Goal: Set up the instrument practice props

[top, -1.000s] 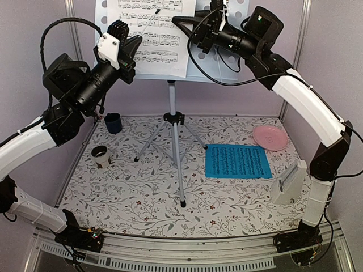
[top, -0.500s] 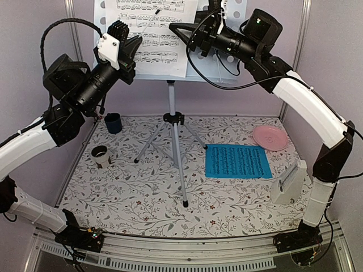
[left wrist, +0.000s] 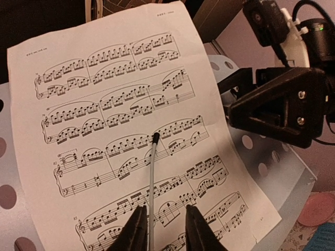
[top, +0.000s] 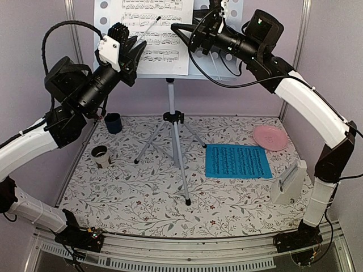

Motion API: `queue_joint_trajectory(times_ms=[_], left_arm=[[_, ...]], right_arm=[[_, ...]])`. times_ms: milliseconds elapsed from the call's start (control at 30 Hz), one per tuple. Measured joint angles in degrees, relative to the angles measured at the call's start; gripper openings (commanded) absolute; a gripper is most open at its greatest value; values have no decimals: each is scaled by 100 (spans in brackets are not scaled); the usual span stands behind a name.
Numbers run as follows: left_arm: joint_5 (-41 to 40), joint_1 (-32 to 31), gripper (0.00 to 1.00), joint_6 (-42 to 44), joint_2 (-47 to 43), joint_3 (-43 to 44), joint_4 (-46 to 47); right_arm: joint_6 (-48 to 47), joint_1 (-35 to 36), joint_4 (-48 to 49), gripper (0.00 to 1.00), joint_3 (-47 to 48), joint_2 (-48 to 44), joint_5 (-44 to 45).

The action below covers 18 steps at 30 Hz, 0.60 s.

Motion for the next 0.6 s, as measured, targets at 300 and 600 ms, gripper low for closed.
queue_joint_trajectory(times_ms=[300, 600], left_arm=[[59, 0, 29, -46, 0, -2, -2], [61, 0, 33, -87, 0, -2, -2]], right_arm=[[81, 0, -13, 87, -378, -343, 411], [313, 0, -92, 77, -457, -756, 509]])
